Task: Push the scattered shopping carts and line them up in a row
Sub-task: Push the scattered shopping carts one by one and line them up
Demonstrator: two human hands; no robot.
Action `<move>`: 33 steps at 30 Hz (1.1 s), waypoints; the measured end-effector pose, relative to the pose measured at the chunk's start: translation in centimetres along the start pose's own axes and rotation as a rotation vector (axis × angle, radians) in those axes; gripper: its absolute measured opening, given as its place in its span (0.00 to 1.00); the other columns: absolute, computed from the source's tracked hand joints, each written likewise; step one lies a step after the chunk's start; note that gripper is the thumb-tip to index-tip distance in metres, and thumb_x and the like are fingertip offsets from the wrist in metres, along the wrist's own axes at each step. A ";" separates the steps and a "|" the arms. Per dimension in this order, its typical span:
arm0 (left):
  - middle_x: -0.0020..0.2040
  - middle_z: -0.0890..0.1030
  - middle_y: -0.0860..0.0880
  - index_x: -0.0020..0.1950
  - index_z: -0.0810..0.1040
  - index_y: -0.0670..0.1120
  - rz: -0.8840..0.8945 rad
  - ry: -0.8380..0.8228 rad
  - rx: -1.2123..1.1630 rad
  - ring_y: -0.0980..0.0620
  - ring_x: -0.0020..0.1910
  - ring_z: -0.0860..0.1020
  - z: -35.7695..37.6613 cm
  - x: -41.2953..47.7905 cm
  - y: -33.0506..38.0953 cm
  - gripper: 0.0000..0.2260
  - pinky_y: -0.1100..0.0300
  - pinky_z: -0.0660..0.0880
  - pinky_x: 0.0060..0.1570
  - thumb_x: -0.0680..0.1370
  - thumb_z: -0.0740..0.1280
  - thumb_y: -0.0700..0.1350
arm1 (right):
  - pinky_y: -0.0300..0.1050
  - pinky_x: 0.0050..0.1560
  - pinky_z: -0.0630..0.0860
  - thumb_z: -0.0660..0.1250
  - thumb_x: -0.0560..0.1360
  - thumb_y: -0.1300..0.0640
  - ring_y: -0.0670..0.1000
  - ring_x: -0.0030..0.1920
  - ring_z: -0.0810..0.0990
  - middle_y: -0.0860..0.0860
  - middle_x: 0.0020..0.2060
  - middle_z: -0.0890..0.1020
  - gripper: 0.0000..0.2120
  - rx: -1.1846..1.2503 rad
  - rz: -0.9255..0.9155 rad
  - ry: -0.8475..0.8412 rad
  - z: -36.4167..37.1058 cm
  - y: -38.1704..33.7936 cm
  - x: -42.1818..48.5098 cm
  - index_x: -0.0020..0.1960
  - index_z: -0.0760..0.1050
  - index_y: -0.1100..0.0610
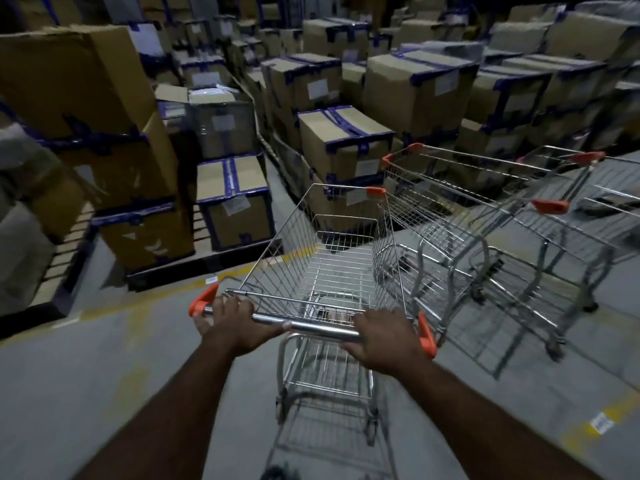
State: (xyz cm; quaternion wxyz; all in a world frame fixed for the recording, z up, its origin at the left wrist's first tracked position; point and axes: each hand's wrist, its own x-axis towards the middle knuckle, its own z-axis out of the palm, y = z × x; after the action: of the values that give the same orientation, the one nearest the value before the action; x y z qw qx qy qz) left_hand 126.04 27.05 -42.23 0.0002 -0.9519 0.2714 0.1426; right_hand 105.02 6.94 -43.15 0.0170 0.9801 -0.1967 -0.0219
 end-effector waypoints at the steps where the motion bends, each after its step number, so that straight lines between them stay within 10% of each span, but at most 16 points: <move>1: 0.81 0.55 0.48 0.76 0.65 0.54 -0.003 -0.009 -0.016 0.43 0.80 0.46 -0.4 1.6 0.2 0.64 0.30 0.47 0.73 0.50 0.43 0.90 | 0.57 0.52 0.74 0.52 0.69 0.25 0.59 0.45 0.83 0.54 0.43 0.84 0.34 -0.041 0.056 0.016 0.7 1.4 0.8 0.50 0.80 0.51; 5: 0.82 0.53 0.50 0.76 0.65 0.55 0.035 -0.031 -0.012 0.44 0.81 0.43 -2.5 8.0 1.4 0.63 0.25 0.46 0.70 0.50 0.45 0.89 | 0.58 0.54 0.71 0.66 0.64 0.31 0.58 0.40 0.82 0.53 0.37 0.83 0.25 -0.100 0.247 0.029 1.3 3.4 5.4 0.43 0.82 0.51; 13: 0.81 0.58 0.45 0.75 0.68 0.53 0.169 -0.015 0.003 0.39 0.80 0.47 -5.4 25.9 -0.6 0.61 0.36 0.46 0.76 0.52 0.50 0.90 | 0.68 0.72 0.55 0.62 0.77 0.38 0.54 0.59 0.81 0.49 0.56 0.83 0.22 -0.047 0.380 -0.133 -1.9 1.0 17.3 0.63 0.75 0.51; 23: 0.83 0.51 0.42 0.79 0.61 0.62 0.203 -0.085 0.144 0.36 0.81 0.46 -10.9 40.9 -1.9 0.47 0.36 0.46 0.77 0.64 0.53 0.84 | 0.54 0.59 0.74 0.64 0.78 0.41 0.61 0.61 0.79 0.58 0.59 0.80 0.22 0.297 0.354 -0.082 -2.0 -2.6 31.2 0.65 0.71 0.55; 33: 0.81 0.61 0.50 0.75 0.70 0.58 0.435 -0.086 0.132 0.42 0.80 0.50 -10.1 39.5 6.0 0.34 0.29 0.49 0.71 0.77 0.46 0.74 | 0.68 0.74 0.52 0.64 0.78 0.39 0.60 0.71 0.71 0.56 0.69 0.75 0.32 0.270 0.199 -0.187 -3.0 -2.5 36.6 0.77 0.61 0.49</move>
State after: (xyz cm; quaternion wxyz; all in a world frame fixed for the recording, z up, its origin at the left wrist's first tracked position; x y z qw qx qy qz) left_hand 157.78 0.77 -42.83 0.0431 -0.8619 0.4787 0.1618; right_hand 139.92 -4.82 -41.56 -0.1310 0.9429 -0.2944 -0.0847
